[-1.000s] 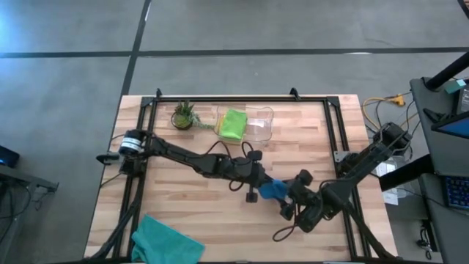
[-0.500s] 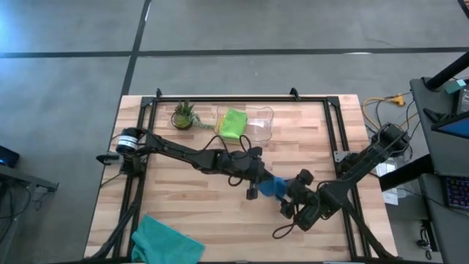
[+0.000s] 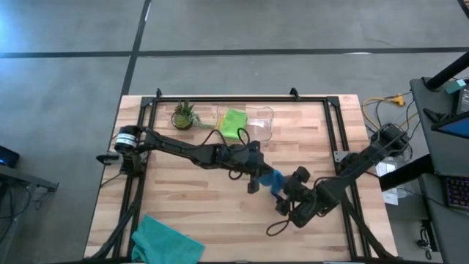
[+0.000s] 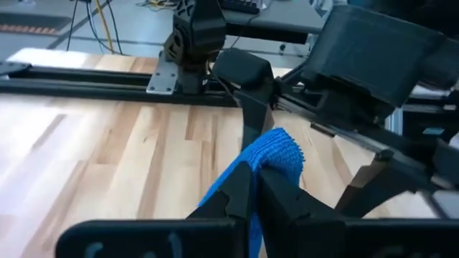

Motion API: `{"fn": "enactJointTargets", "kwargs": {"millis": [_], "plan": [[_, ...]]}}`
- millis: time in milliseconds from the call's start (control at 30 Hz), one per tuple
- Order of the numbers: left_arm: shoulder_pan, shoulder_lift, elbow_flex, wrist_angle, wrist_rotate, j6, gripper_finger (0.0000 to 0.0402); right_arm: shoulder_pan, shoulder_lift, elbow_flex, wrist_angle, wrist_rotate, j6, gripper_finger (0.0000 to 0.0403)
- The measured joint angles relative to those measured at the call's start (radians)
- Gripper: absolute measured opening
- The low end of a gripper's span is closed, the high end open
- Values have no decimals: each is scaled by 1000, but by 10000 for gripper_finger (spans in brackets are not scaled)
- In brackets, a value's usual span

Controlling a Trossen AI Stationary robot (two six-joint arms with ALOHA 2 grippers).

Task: Fold microfiber towels
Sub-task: Fold the blue microfiber towel

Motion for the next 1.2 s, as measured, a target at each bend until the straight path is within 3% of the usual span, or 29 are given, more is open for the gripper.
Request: {"fn": "enactJointTargets", "kwargs": {"millis": [567, 867, 1200], "plan": [[9, 0, 0, -26, 0, -63, 0, -147, -1, 108, -84, 44, -42, 327], [14, -24, -2, -27, -1, -63, 0, -144, -2, 131, -287, 11, 55, 326], [14, -90, -2, -43, -1, -54, 0, -132, -2, 123, -295, 13, 16, 314]]}}
